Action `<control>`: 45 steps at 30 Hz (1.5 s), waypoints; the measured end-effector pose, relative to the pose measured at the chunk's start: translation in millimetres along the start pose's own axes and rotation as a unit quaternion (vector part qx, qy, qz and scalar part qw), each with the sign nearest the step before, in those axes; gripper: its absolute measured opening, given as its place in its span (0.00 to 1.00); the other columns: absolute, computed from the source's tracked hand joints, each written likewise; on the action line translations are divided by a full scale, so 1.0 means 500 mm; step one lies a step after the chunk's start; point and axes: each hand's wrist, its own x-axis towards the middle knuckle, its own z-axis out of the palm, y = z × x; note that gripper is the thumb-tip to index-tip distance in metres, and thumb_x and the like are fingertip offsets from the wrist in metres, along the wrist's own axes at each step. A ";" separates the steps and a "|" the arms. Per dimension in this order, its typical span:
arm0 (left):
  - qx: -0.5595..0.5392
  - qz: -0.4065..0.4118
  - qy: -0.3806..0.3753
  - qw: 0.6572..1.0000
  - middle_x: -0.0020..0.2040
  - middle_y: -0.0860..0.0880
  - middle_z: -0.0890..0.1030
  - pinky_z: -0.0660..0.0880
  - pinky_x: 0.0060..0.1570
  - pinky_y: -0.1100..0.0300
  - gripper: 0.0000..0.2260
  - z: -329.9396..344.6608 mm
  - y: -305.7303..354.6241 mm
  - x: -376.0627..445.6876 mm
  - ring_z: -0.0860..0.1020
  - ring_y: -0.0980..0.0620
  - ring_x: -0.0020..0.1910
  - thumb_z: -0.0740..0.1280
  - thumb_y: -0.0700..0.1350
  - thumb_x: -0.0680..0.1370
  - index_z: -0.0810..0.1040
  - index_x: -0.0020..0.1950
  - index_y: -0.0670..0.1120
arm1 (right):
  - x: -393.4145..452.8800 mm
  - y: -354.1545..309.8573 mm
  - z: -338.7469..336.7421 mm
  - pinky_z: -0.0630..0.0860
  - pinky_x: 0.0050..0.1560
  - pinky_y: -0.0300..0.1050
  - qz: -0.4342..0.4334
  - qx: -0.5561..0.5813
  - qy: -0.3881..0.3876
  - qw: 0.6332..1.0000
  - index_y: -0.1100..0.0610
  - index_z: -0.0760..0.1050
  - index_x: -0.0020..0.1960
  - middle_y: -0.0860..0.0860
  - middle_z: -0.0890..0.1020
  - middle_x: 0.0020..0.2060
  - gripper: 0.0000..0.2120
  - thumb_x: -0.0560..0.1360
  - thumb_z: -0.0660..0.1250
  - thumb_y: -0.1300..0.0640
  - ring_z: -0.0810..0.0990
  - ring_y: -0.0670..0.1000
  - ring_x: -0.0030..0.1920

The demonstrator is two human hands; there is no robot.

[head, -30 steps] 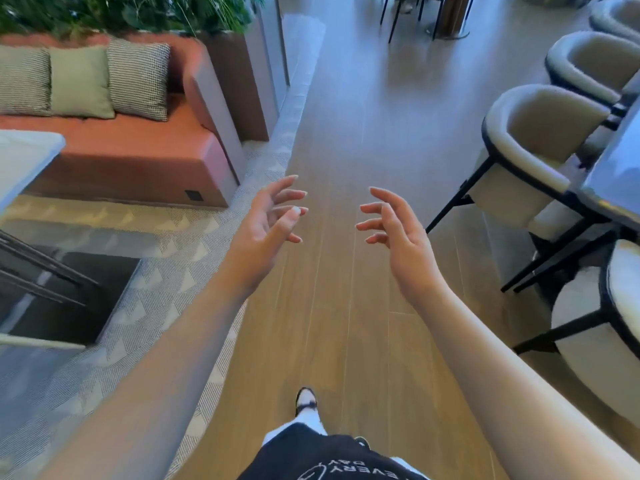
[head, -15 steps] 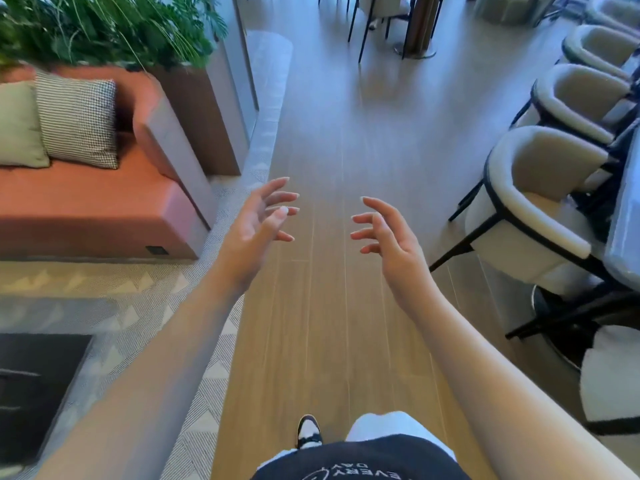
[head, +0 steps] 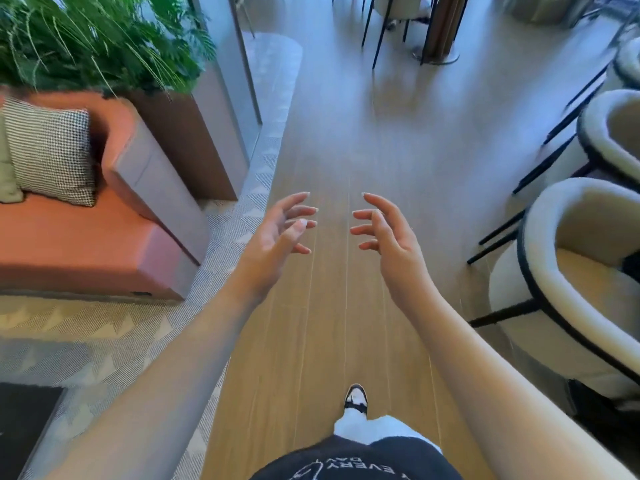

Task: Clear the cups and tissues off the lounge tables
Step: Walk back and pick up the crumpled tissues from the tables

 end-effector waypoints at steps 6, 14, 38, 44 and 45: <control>-0.002 0.003 0.032 0.999 0.62 0.57 0.81 0.80 0.49 0.56 0.18 0.007 0.023 0.226 0.80 0.53 0.63 0.64 0.57 0.77 0.75 0.68 0.64 | 0.249 -0.014 -0.046 0.80 0.53 0.47 -0.011 0.007 -0.018 1.000 0.40 0.71 0.65 0.46 0.81 0.56 0.12 0.86 0.56 0.51 0.83 0.48 0.53; -0.005 0.010 0.027 1.000 0.63 0.53 0.80 0.81 0.51 0.56 0.23 -0.030 0.003 0.522 0.80 0.54 0.62 0.63 0.58 0.75 0.73 0.70 0.57 | 0.540 0.015 -0.038 0.79 0.52 0.45 -0.022 0.007 -0.013 1.000 0.39 0.71 0.65 0.44 0.80 0.56 0.12 0.85 0.56 0.50 0.83 0.48 0.54; -0.013 0.014 0.018 1.000 0.62 0.55 0.81 0.81 0.49 0.56 0.22 -0.179 -0.088 1.492 0.80 0.55 0.62 0.64 0.60 0.75 0.74 0.69 0.61 | 1.497 0.053 0.007 0.79 0.52 0.47 -0.047 0.017 -0.008 0.999 0.42 0.71 0.66 0.48 0.80 0.58 0.15 0.82 0.55 0.44 0.83 0.50 0.53; -0.025 0.006 0.044 0.999 0.61 0.56 0.81 0.81 0.48 0.56 0.22 -0.148 -0.079 1.746 0.81 0.55 0.60 0.65 0.59 0.75 0.74 0.68 0.59 | 1.753 0.061 -0.049 0.79 0.51 0.46 -0.034 0.030 -0.028 0.999 0.41 0.72 0.66 0.48 0.80 0.59 0.16 0.81 0.56 0.45 0.83 0.50 0.53; -0.023 0.008 0.045 0.999 0.60 0.57 0.82 0.81 0.47 0.57 0.21 -0.146 -0.078 1.785 0.81 0.55 0.60 0.65 0.58 0.75 0.74 0.68 0.59 | 1.796 0.058 -0.056 0.79 0.51 0.46 -0.035 0.028 -0.034 0.998 0.41 0.72 0.66 0.47 0.80 0.59 0.16 0.80 0.56 0.45 0.83 0.50 0.54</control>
